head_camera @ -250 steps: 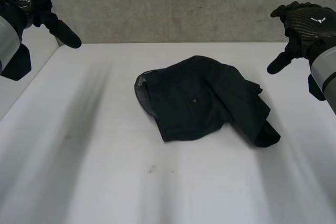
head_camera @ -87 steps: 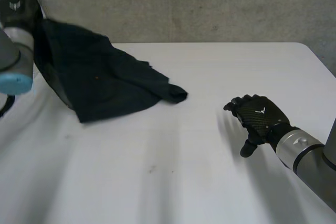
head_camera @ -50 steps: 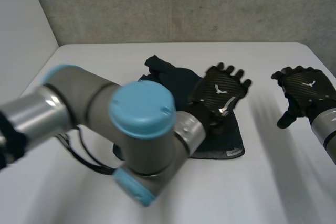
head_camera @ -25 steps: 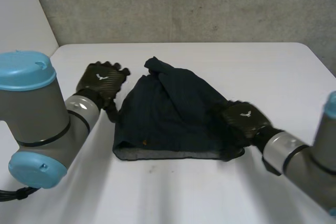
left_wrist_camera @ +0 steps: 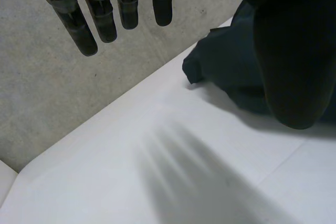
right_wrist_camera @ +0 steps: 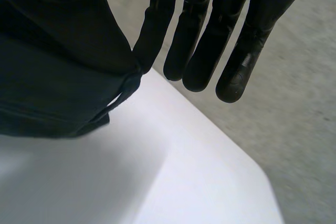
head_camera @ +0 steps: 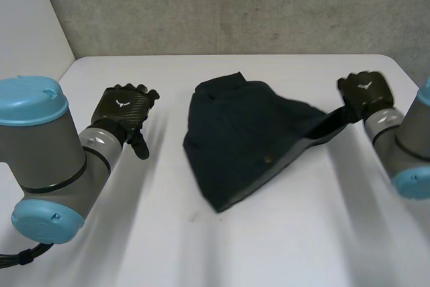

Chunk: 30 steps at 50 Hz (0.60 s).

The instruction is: Fold the shorts.

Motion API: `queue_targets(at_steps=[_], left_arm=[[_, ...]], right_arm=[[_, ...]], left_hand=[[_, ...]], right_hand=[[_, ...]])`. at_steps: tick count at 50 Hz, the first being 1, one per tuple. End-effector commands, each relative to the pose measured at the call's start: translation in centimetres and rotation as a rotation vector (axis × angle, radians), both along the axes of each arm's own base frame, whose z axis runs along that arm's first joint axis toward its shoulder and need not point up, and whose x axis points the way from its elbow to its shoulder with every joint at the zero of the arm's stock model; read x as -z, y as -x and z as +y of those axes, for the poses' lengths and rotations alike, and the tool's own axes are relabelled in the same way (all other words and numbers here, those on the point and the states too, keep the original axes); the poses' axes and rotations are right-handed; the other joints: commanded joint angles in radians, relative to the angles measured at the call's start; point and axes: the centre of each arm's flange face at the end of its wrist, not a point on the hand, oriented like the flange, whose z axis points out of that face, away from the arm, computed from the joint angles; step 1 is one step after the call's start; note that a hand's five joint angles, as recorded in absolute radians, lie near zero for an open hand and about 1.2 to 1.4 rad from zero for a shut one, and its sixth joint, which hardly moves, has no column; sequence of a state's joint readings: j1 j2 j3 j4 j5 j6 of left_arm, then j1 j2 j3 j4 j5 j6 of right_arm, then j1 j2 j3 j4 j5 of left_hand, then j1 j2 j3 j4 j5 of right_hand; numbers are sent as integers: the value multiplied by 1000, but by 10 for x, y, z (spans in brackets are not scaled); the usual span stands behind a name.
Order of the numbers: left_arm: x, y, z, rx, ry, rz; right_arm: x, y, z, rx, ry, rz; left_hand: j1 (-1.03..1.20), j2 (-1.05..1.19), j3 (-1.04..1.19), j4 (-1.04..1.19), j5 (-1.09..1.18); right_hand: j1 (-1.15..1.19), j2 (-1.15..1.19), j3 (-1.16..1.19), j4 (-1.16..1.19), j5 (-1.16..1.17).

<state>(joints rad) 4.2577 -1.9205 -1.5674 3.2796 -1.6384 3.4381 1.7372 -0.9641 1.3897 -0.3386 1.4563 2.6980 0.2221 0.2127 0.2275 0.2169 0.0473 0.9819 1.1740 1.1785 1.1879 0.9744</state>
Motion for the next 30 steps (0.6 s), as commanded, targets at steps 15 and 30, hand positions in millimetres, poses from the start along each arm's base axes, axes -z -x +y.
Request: queue_targets(at_steps=[15,30], left_arm=[[2,11,4,38,10,6],[9,17,-3,44,23,11]], right_arm=[[-20,28,-11,110,-159,58],[-20,-41,162,-194,-474,-243]], left_hand=[[6,15,1,11,6],[15,24,10,20,15]], right_hand=[[-807,-999,-1004,-1013,-974],[-636,-828,-832,-842,-803]])
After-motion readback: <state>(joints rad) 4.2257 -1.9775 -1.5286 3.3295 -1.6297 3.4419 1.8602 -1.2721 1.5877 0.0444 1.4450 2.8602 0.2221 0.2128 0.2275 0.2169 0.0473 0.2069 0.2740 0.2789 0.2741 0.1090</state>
